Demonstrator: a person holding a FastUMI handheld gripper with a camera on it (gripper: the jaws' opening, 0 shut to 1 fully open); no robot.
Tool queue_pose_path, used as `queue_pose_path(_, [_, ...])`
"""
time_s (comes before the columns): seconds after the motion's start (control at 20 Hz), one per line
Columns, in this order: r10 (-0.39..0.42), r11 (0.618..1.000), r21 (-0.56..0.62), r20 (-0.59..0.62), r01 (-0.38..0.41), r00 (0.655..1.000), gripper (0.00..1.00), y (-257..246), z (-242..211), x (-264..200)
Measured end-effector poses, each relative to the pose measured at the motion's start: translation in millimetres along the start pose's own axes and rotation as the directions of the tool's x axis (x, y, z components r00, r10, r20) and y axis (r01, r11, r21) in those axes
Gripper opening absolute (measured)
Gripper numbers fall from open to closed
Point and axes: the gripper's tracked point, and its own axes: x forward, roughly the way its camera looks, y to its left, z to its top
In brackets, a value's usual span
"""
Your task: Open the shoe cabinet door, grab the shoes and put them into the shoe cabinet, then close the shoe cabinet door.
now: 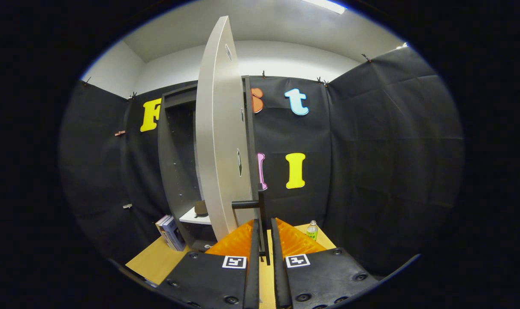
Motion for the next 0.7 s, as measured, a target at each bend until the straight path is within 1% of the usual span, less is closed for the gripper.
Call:
queue_pose_path(0.05, [0.000, 1.000, 0.028, -0.001, 0.000, 1.000, 0.18, 3, -1, -1])
queue_pose_path(0.15, [0.005, 0.999, 0.038, -0.007, -0.005, 1.000, 0.18, 5, -5, -1])
queue_pose_path(0.3, [-0.030, 0.999, 0.018, -0.004, 0.030, 1.000, 0.19, 0, -3, -4])
queue_pose_path(0.5, [-0.020, 1.000, -0.013, -0.009, 0.020, 1.000, 0.19, 12, 0, -21])
queue_pose_path(0.55, [-0.034, 0.999, -0.035, -0.007, 0.033, 0.999, 0.26, 12, 1, -28])
queue_pose_path(0.6, [-0.042, 0.998, -0.053, 0.000, 0.041, 0.999, 0.30, 12, 2, -32])
queue_pose_path(0.65, [-0.016, 0.998, -0.053, 0.007, 0.016, 1.000, 0.34, 21, 3, -38])
queue_pose_path(0.7, [0.040, 0.999, -0.037, 0.005, -0.040, 0.999, 0.36, 40, -1, -43])
